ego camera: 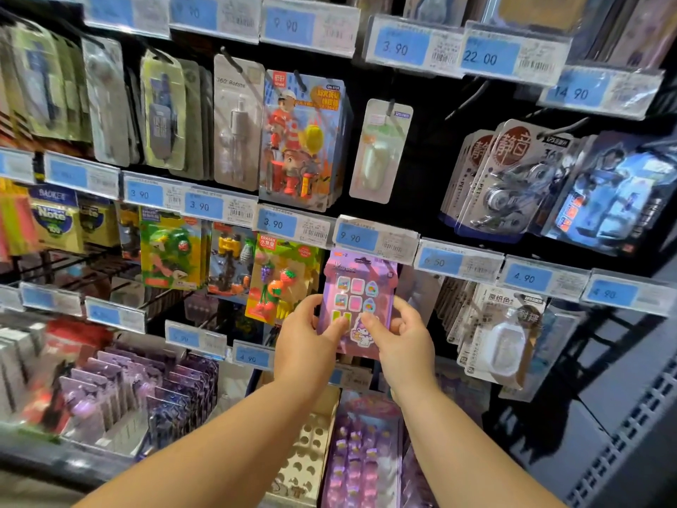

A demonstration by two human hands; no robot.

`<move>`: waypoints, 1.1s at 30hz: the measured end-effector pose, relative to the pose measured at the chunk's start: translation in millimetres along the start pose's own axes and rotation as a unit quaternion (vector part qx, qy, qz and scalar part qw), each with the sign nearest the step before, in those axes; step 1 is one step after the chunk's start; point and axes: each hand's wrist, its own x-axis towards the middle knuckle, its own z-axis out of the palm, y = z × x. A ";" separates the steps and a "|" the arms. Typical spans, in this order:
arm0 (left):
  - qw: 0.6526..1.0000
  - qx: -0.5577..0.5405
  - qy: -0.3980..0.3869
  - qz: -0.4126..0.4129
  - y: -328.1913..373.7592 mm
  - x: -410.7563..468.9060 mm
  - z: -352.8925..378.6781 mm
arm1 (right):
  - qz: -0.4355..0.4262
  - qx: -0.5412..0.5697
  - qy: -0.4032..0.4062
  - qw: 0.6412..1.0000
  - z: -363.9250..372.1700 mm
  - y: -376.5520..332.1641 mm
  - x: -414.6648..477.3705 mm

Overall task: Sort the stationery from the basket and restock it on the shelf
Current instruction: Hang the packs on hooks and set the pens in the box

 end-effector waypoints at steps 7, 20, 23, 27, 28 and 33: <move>0.999 0.013 0.033 -0.018 -4.1 5.7 10.2 | 0.016 -0.008 0.035 0.999 -2.0 3.0 3.0; 0.987 0.130 0.081 -0.042 -1.1 16.9 28.8 | 0.047 -0.072 0.082 0.993 8.9 14.1 19.6; 0.989 0.128 0.074 -0.027 -8.0 13.2 32.8 | 0.058 -0.080 0.083 0.992 9.2 16.4 20.3; 0.990 0.122 0.071 -0.002 -17.4 6.9 33.9 | 0.062 -0.101 0.089 0.989 9.8 17.0 19.4; 0.991 0.116 0.068 -0.001 -19.6 6.3 33.3 | 0.067 -0.107 0.090 0.988 10.0 18.6 19.3; 0.993 0.099 0.055 0.019 -30.0 0.7 26.5 | 0.078 -0.121 0.078 0.986 6.0 25.9 12.0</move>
